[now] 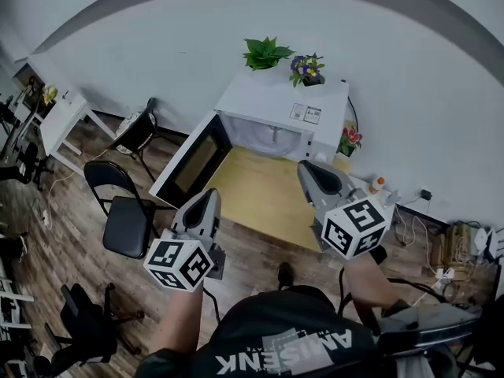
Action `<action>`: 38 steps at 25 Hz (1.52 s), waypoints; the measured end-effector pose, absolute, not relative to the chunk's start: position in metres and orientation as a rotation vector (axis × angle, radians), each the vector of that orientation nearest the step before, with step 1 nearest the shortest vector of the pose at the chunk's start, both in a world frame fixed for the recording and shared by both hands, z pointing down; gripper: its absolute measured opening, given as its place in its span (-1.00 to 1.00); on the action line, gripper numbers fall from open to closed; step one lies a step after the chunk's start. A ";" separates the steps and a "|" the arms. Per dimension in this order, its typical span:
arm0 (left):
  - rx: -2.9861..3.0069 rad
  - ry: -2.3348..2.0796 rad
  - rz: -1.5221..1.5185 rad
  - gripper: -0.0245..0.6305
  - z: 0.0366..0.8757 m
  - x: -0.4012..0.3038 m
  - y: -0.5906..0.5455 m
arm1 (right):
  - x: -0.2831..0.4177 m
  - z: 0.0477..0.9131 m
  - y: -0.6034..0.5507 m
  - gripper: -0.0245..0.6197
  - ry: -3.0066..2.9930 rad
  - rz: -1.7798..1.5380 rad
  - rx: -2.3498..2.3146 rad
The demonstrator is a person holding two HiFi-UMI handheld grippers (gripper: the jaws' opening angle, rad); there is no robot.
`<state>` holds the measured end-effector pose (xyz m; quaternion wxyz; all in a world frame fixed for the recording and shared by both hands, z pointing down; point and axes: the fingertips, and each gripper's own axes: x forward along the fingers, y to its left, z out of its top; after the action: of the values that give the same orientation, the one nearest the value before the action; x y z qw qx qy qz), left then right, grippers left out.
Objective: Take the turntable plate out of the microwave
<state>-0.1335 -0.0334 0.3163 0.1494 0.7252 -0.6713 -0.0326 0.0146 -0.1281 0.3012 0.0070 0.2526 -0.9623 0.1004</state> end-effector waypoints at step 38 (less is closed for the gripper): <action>2.333 -1.554 -0.120 -0.92 0.329 -0.227 -0.231 | -0.071 0.331 -0.249 -0.91 -2.833 0.395 1.208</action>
<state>-0.2267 -0.2311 0.3289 0.1671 0.8197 -0.5462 -0.0422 -0.0714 -0.2493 0.3313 0.0185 0.3890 -0.9122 0.1272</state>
